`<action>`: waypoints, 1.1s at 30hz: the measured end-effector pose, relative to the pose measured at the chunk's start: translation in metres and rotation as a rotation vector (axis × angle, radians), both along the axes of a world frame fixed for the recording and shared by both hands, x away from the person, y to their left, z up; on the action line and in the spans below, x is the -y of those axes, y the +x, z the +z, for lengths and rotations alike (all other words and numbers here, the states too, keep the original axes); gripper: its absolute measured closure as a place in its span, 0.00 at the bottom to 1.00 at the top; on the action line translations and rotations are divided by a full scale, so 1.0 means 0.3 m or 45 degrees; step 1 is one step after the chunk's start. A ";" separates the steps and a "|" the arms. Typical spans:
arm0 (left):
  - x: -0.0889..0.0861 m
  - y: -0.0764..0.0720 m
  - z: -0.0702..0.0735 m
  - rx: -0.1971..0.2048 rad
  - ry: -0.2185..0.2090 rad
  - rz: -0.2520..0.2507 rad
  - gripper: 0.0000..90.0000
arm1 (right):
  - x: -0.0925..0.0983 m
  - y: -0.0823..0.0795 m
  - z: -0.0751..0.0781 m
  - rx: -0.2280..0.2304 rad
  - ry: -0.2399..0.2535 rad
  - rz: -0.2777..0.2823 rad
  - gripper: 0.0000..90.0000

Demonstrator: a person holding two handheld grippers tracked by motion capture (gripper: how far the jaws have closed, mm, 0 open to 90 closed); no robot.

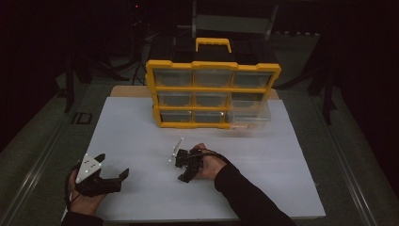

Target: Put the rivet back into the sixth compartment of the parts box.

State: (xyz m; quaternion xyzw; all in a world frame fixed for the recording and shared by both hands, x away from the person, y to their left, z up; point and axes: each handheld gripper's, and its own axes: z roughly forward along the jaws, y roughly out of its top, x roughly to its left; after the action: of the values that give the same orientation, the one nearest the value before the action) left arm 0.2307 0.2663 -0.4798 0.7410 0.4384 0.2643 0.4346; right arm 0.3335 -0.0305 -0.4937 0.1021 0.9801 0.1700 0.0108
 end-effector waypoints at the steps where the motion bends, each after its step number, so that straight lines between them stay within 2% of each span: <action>1: 0.000 0.000 0.000 0.000 0.000 0.000 0.01 | 0.000 0.000 0.000 0.000 0.000 0.000 0.52; 2: 0.001 -0.001 0.000 0.000 0.002 0.000 0.01 | 0.000 -0.002 0.002 -0.005 -0.004 0.006 0.57; 3: 0.001 -0.001 0.000 0.000 0.001 0.000 0.01 | 0.002 -0.005 0.007 -0.001 -0.015 0.019 0.67; 7: 0.001 0.000 0.000 0.000 0.002 0.001 0.01 | 0.005 -0.006 0.010 0.002 -0.030 0.023 0.83; 16: 0.001 0.000 0.000 0.000 0.005 0.002 0.01 | 0.000 -0.003 0.014 -0.003 -0.049 0.029 0.84; 22: 0.001 0.001 0.000 -0.002 0.007 0.002 0.01 | 0.006 0.008 0.023 0.001 -0.027 0.013 0.84; 27: 0.001 0.000 0.000 -0.002 0.007 0.002 0.01 | 0.006 0.011 0.056 -0.002 -0.024 -0.013 0.84; 33: 0.000 0.001 0.000 0.000 0.004 0.002 0.01 | 0.000 0.032 0.109 0.032 0.004 -0.019 0.84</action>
State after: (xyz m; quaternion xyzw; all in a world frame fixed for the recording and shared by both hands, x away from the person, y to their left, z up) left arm 0.2309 0.2662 -0.4799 0.7415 0.4386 0.2653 0.4331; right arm 0.3430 -0.0305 -0.4609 0.1073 0.9788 0.1726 0.0241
